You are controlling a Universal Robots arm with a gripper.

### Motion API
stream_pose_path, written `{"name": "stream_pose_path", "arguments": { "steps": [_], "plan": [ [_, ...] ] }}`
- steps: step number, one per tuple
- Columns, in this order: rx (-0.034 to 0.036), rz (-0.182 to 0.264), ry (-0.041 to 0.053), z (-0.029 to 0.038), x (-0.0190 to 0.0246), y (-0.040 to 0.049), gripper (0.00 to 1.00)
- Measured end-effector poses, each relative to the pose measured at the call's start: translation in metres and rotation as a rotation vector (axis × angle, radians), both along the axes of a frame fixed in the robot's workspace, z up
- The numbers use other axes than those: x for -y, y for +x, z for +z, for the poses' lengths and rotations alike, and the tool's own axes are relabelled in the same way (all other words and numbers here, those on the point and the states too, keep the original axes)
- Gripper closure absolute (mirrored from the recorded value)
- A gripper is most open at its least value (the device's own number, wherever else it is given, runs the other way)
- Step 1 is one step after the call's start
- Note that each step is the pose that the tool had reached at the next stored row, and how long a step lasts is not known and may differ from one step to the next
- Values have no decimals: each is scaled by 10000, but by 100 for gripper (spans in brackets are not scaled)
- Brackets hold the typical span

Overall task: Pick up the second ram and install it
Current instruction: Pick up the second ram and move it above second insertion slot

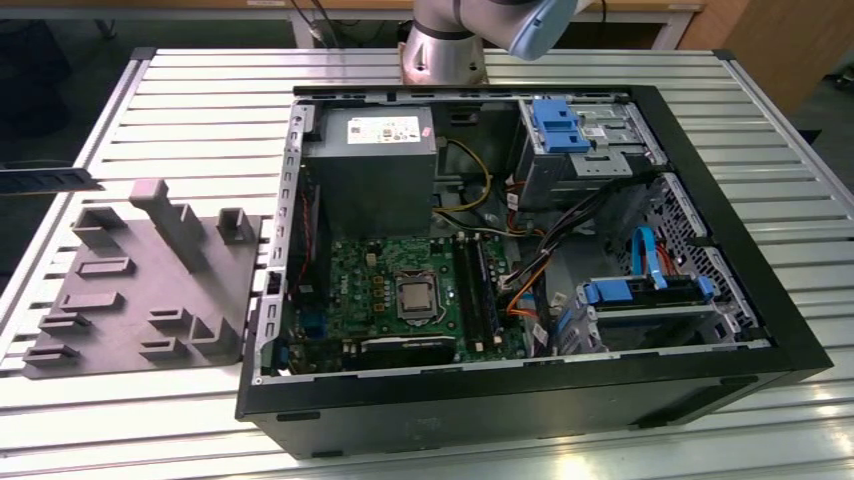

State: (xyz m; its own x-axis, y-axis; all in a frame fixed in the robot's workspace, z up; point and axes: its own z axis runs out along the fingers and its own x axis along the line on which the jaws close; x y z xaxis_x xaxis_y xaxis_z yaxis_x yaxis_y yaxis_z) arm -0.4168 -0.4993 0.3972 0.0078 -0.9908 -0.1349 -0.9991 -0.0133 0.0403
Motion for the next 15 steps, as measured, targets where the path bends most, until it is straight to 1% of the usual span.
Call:
{"name": "stream_pose_path", "arguments": {
  "steps": [15],
  "plan": [
    [1,0,1,0,0,62,89]
  ]
}}
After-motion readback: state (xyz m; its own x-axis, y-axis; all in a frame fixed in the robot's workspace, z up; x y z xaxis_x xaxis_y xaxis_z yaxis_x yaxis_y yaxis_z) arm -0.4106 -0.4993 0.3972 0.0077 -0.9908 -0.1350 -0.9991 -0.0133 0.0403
